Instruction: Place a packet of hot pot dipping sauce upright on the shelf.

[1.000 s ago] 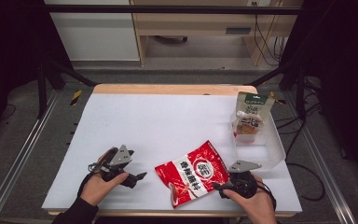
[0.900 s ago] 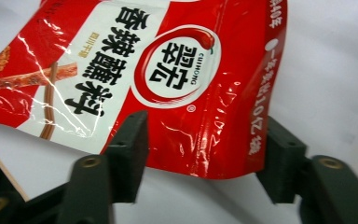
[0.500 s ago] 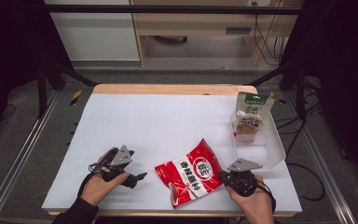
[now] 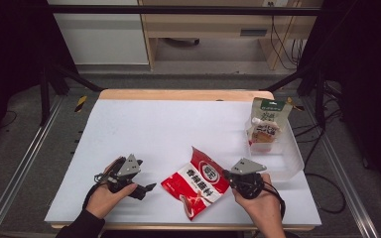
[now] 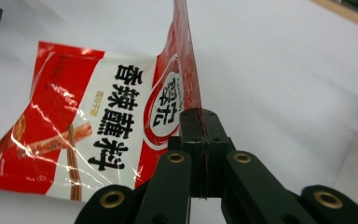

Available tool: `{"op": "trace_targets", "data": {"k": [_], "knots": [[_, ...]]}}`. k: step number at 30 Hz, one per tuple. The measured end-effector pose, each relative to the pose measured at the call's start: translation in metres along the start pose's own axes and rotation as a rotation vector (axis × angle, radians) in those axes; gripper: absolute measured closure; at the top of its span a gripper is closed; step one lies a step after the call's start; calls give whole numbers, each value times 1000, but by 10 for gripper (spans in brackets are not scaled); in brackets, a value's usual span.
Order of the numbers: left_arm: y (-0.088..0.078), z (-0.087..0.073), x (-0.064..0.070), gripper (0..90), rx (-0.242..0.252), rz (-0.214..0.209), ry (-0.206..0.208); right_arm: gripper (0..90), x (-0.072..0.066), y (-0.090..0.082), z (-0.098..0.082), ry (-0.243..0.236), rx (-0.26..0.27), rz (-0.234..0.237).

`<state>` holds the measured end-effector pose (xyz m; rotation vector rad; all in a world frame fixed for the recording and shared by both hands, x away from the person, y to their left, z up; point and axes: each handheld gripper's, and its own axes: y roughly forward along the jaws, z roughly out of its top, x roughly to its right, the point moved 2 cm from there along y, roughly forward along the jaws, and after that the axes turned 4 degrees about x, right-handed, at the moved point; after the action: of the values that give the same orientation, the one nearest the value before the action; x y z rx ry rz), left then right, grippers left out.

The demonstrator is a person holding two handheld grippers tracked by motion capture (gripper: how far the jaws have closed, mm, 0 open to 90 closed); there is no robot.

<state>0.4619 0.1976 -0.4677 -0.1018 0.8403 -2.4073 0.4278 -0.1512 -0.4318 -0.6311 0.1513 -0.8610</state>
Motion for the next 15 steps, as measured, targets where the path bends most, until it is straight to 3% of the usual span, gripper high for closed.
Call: {"op": "trace_targets", "data": {"k": [10, 15], "knots": [[-3, 1, -2, 77, 15, 10, -6, 900, -3, 20, 54, -137, 47, 25], [-7, 5, -2, 86, 27, 11, 0, 900, -8, 30, 70, -186, 51, 38]]}}
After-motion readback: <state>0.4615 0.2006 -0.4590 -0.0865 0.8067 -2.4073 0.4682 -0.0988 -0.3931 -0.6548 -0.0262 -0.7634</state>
